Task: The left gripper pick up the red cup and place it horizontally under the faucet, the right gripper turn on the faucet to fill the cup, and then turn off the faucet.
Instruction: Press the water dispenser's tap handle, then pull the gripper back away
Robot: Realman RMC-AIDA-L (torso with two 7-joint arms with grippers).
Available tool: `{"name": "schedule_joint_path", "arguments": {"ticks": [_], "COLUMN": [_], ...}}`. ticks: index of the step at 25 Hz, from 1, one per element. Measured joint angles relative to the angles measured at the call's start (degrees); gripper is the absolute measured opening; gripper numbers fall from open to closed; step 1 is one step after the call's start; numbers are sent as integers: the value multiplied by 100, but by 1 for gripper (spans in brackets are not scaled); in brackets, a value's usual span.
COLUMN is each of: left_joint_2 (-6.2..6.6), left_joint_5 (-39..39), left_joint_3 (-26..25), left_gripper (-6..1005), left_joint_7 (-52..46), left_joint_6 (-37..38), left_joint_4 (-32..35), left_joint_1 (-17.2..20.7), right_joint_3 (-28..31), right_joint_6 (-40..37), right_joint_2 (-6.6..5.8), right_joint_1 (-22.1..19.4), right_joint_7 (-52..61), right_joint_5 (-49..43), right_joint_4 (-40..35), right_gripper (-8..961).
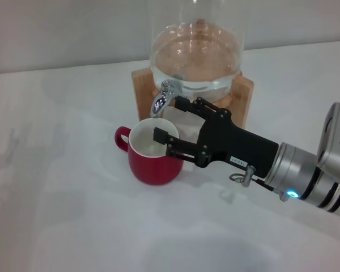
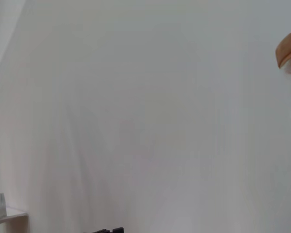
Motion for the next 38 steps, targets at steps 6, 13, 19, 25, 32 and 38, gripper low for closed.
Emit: {"name": "schedule_joint_path", "arguments": {"ticks": [6,13,19,25,32,38], "left_joint_2": [0,-3,-7,-9,-9,-9], "left_joint_5": [0,0,7,10,10,9], "left_joint_3": [0,0,0,0,0,0], "left_gripper": [777,777,777,777,777,777], "left_joint_7": [0,0,0,0,0,0], "left_joint_6": [0,0,0,0,0,0], "left_joint_4": [0,0,0,0,0,0], "left_joint_1": [0,0,0,0,0,0], "right_joint_3": [8,12,17,86,135,149], "right_joint_6": [-18,-40,-50,-51,-50,-50], "right_joint_2": [0,-6,-25,-37,-56,-65], "right_joint_1": [-68,-112,-124,-139,-190,-195], "right_joint_7": [-7,-16,-18,-18,-28,-28], "right_joint_5": [-7,-8,-8,-8,-7,-7], "right_joint_4": [-2,-38,-50,-42,-55,-55], "right_gripper": [870,870,870,870,870,870]}}
